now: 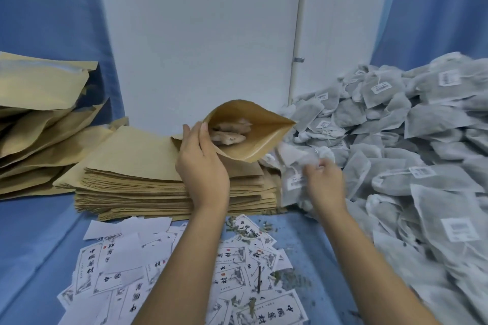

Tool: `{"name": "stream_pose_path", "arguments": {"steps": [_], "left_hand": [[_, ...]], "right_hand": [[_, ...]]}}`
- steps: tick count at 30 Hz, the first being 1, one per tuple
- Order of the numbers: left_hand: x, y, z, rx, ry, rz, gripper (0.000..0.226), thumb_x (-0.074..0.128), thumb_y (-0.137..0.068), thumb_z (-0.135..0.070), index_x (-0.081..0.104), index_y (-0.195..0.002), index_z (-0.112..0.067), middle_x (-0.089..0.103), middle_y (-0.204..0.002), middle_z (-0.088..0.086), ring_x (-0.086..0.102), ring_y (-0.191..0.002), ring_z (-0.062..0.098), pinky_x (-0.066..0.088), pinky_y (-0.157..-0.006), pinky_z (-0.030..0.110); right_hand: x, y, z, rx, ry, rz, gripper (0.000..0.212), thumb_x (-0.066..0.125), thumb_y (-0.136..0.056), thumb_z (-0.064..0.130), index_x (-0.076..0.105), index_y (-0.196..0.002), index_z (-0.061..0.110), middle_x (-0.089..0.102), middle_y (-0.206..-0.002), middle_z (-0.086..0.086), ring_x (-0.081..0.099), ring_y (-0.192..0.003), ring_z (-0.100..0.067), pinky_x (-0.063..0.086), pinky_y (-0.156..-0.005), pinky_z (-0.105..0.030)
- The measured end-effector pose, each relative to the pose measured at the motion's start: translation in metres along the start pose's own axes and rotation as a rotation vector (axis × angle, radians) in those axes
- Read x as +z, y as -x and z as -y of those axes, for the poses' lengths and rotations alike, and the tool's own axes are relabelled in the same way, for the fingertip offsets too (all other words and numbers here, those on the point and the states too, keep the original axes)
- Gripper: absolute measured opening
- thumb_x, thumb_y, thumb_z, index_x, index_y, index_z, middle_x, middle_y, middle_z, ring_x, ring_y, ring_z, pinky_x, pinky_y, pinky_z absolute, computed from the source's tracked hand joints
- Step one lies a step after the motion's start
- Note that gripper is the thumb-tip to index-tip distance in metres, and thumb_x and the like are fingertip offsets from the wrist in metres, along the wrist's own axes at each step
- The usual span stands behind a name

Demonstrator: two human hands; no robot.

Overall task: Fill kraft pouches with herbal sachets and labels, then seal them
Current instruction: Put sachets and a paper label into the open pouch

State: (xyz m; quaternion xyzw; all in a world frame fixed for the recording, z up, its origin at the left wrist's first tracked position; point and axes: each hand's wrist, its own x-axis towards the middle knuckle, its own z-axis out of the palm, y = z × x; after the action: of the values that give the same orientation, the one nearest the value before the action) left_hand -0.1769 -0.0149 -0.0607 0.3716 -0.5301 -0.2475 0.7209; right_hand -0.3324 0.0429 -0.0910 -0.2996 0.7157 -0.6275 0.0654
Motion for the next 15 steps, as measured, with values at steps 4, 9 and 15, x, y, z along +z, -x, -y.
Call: {"name": "stream_pose_path", "arguments": {"steps": [4,9,15], "left_hand": [[0.014,0.013,-0.004,-0.006,0.040,-0.012,0.035,0.042,-0.101,-0.021,0.063,-0.117,0.002,0.060,-0.127,0.015,0.048,-0.128,0.029,0.035,-0.100,0.025],[0.026,0.027,0.001,-0.016,0.087,0.007,0.034,0.045,-0.100,-0.020,0.060,-0.123,0.000,0.057,-0.127,0.004,0.043,-0.132,0.022,0.027,-0.090,-0.006],[0.031,0.030,0.010,-0.028,0.115,0.010,0.032,0.046,-0.100,-0.021,0.061,-0.124,-0.005,0.044,-0.110,-0.027,0.042,-0.133,0.016,0.028,-0.091,-0.006]], "right_hand": [[-0.022,-0.019,-0.007,-0.154,-0.057,-0.385,0.023,0.042,-0.096,0.004,0.062,-0.104,-0.003,0.063,-0.088,-0.009,0.057,-0.092,-0.031,0.031,-0.064,-0.022],[-0.019,-0.044,-0.030,-0.155,0.229,-0.228,0.038,0.037,-0.096,0.002,0.058,-0.128,0.007,0.065,-0.109,-0.016,0.057,-0.099,-0.031,0.036,-0.074,-0.026],[-0.001,-0.052,-0.053,-0.002,0.474,0.030,0.044,0.055,-0.091,0.041,0.052,-0.112,0.003,0.060,-0.110,-0.016,0.055,-0.099,-0.031,0.044,-0.080,-0.037]]}}
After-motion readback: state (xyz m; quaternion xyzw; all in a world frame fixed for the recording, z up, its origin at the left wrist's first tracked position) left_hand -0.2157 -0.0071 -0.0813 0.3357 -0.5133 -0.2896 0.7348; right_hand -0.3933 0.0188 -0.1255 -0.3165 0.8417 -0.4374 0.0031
